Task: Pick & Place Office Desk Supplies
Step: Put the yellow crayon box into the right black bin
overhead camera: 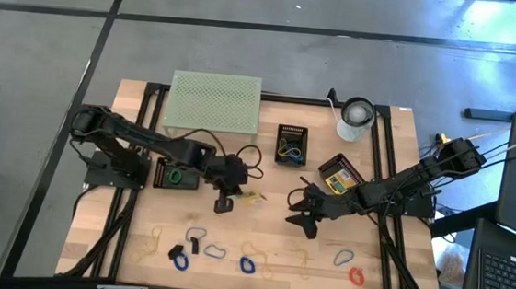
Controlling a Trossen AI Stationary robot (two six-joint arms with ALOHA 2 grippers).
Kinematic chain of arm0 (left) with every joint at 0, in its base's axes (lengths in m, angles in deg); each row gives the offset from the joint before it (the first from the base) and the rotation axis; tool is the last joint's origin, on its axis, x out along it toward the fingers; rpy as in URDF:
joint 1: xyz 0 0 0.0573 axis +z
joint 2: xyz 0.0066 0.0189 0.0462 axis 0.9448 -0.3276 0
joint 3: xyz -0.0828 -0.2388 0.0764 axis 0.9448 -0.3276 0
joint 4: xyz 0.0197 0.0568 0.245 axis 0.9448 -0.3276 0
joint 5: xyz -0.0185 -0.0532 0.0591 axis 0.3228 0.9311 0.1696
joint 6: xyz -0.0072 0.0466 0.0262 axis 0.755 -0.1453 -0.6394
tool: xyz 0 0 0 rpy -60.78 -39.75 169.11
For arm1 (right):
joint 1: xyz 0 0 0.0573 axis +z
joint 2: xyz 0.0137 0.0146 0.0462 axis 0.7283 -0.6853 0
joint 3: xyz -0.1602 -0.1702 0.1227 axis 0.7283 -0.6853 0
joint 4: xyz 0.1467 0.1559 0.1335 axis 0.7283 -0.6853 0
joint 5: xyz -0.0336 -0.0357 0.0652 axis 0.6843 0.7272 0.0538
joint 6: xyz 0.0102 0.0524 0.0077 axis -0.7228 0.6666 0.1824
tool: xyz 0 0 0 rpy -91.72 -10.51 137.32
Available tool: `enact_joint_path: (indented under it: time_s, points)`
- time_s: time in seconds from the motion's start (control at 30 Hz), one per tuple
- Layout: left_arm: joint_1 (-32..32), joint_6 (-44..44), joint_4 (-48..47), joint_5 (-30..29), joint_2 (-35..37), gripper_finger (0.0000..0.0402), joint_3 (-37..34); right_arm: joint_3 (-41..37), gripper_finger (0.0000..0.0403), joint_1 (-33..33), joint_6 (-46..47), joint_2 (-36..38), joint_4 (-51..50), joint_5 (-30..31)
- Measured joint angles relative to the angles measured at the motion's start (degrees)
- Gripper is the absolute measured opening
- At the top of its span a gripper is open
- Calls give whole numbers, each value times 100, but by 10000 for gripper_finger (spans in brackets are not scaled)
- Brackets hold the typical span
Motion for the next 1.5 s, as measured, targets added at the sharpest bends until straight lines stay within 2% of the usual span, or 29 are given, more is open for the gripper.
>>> enact_joint_path:
  time_s: [0.17, 0.3, 0.37, 0.57, 0.73, 0.9, 1.03, 1.13, 1.27, 1.43, 1.5]
  points:
    - [-284, -3, 812, -514, 10, 1, 0, 17, 242, -18, -913, 0, 757, 174]
    - [-462, -150, 1288, -602, -6, 3, 7, 244, 243, -33, -1368, 0, 779, 242]
    - [-533, -156, 1461, -693, -6, 3, 7, 386, 245, -33, -1557, 0, 774, 82]
    - [-669, -311, 1884, -714, -9, 3, 7, 738, 278, -45, -2083, 0, 584, 2]
    - [-711, -565, 2372, -721, -9, 1, 7, 883, 300, -120, -2242, 0, 429, -24]
    - [-707, -849, 2687, -725, -9, 4, 8, 894, 296, -230, -2121, 0, 383, -47]
    - [-707, -907, 2704, -723, -9, 1, 9, 896, 266, -275, -1902, 0, 159, -67]
    - [-707, -907, 2706, -725, -11, 3, 9, 896, 227, -284, -1801, 0, -12, -67]
    - [-707, -906, 2756, -727, -11, 6, 9, 896, 150, -284, -1800, 0, -34, -73]
    - [-707, -740, 2815, -942, -9, 11, 9, 896, 31, -306, -1801, 0, -21, -226]
    - [-707, -732, 2858, -1061, -10, 20, 9, 895, 22, -335, -1802, 0, -23, -295]
